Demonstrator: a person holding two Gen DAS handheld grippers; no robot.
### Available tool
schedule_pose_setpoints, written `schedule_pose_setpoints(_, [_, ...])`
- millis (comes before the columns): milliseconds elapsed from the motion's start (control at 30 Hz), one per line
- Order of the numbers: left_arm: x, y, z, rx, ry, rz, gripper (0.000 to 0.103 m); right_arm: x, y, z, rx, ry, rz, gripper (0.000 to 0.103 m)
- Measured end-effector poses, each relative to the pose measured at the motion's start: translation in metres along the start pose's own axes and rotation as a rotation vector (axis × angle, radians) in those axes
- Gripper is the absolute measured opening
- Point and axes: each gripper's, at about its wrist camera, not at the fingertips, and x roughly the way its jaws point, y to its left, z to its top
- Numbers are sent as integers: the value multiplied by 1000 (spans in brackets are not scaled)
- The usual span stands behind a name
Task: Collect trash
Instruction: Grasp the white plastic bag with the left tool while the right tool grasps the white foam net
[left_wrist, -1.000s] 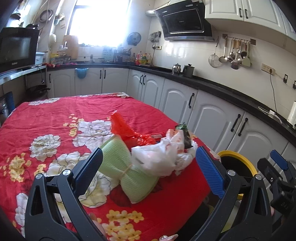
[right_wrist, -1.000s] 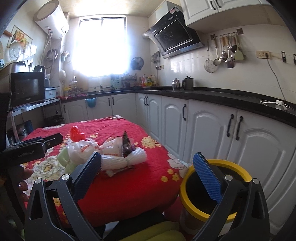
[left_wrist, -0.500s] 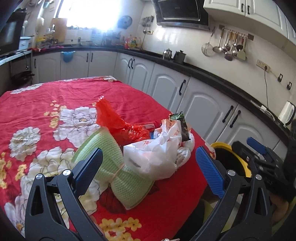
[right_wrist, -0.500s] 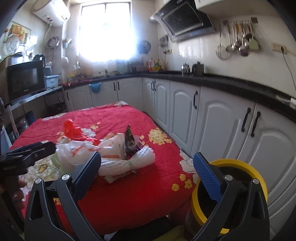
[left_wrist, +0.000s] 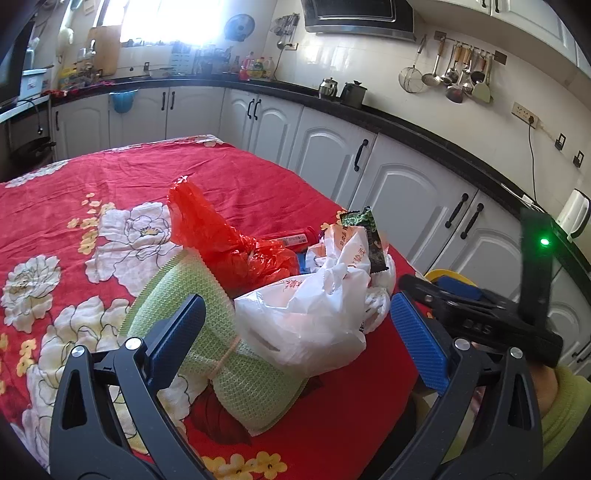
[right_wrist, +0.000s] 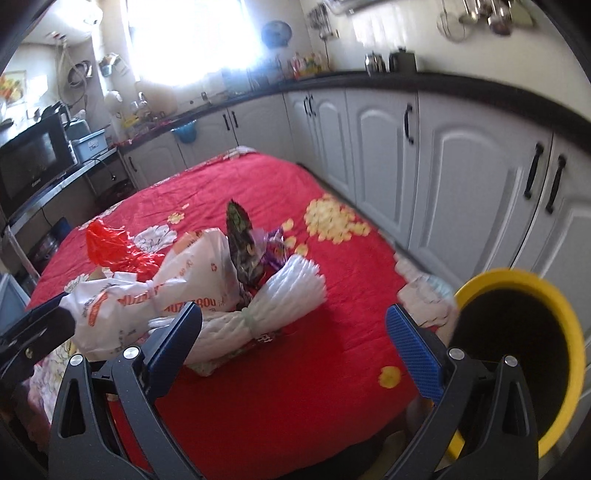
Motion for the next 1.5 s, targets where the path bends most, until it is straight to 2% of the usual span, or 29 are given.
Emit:
schedule_pose_setpoints(67, [2, 2, -1, -5, 13, -3, 91, 7, -3, 1, 27, 18, 15, 96])
schedule_pose_setpoints(100, [3, 3, -2, -14, 22, -12, 87, 12, -4, 1, 48, 29, 23, 96])
schedule_pose_setpoints(167, [5, 3, -3, -16, 34, -15, 84, 18, -7, 1, 80, 47, 39, 91])
schedule_pose_setpoints(267, [9, 1, -5, -12, 50, -26, 77, 27, -10, 2, 126, 80, 67, 81])
schedule_pose_setpoints(333, [10, 1, -6, -13, 54, -27, 70, 31, -13, 3, 153, 98, 90, 68])
schedule_pose_setpoints(433, [11, 2, -6, -17, 60, -27, 63, 38, -16, 2, 185, 123, 130, 53])
schedule_pose_setpoints(667, [11, 3, -9, -21, 69, -48, 58, 28, -25, -2, 231, 112, 180, 32])
schedule_pose_setpoints(733, [10, 2, -9, -16, 70, -53, 50, 23, -29, -4, 239, 106, 180, 26])
schedule_pose_setpoints(800, [9, 2, -9, -18, 72, -55, 47, 16, -34, -6, 248, 93, 168, 26])
schedule_pose_setpoints(867, [8, 2, -9, -19, 73, -53, 40, 11, -41, -9, 262, 89, 149, 25])
schedule_pose_setpoints(1133, [0, -2, -9, -8, 54, -66, 31, -9, -75, -17, 357, 63, 137, 23])
schedule_pose_setpoints(1267, [-9, -5, -1, -4, 4, -64, 30, -26, -82, -10, 353, 3, 146, 23])
schedule_pose_setpoints(1500, [-19, -15, 11, 20, -43, -73, 29, -40, -93, -4, 357, -29, 119, 23])
